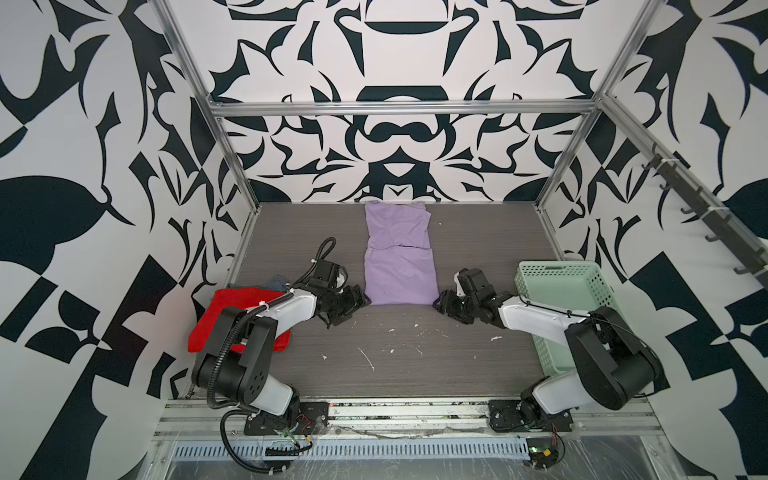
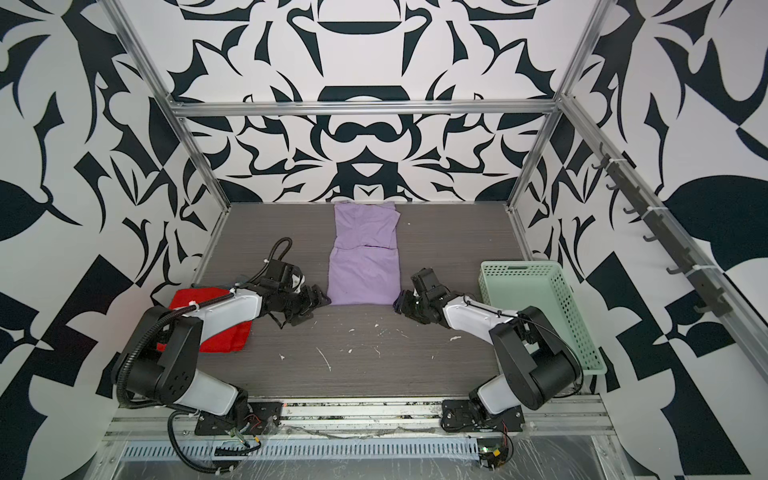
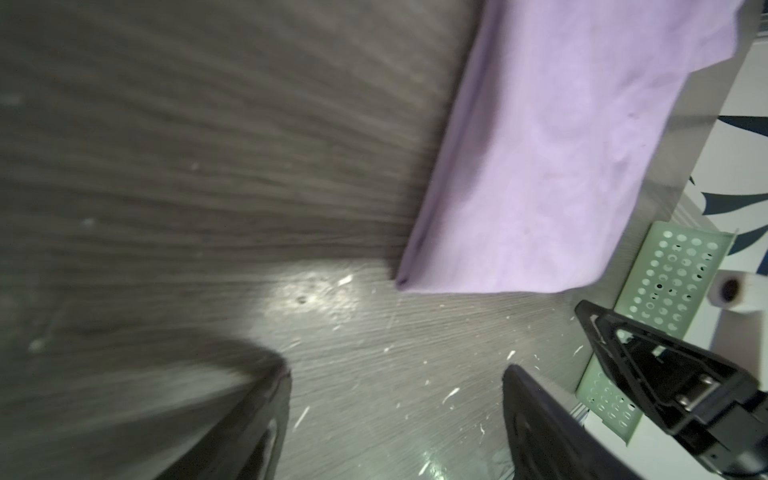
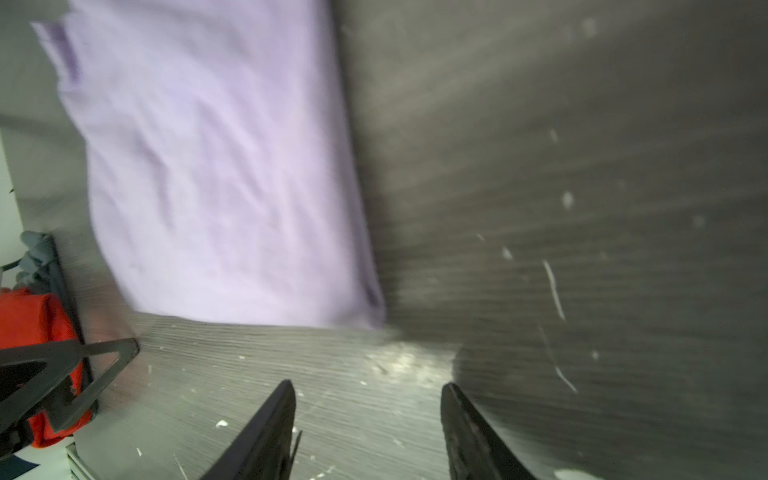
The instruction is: Fold and stack the t-shirts
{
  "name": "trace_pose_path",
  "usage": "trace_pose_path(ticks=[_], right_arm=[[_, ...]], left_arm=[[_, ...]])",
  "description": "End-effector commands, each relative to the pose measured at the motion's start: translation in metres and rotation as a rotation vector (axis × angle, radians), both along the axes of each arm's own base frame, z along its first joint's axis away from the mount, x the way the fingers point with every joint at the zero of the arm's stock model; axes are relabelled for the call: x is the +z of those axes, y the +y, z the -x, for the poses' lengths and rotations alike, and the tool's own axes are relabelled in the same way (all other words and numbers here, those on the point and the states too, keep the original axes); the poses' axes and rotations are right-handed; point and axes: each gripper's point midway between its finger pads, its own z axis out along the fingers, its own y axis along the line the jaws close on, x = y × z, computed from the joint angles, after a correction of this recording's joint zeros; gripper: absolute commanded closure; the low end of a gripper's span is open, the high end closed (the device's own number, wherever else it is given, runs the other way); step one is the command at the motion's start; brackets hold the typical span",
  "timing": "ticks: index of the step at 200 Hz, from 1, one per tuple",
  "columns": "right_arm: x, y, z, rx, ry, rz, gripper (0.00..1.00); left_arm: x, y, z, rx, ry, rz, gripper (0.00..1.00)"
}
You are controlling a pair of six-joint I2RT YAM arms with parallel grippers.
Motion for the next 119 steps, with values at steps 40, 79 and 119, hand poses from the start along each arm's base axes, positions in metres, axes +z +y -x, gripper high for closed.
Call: trace_pose_path(ticks=[40,79,119], right_arm=[[-0.008,0.014,-0.023,-0.119,-0.031,-0.138,0.41],[-0.021,0.014,-0.027,-0.165,-0.002,-0.144,0.49],[-0.029,0.011,-0.027,-0.174,0.009,-0.119,0.60]], left_arm=[[-0.025,-0.011,-0.010,0.059,0.054,0.074,0.25],[-0.039,-0.018,-0.007,0.062,0.106,0.086,0.33],[-0.049,-0.018,-0.008,0.089,0.111,0.095,0.47]])
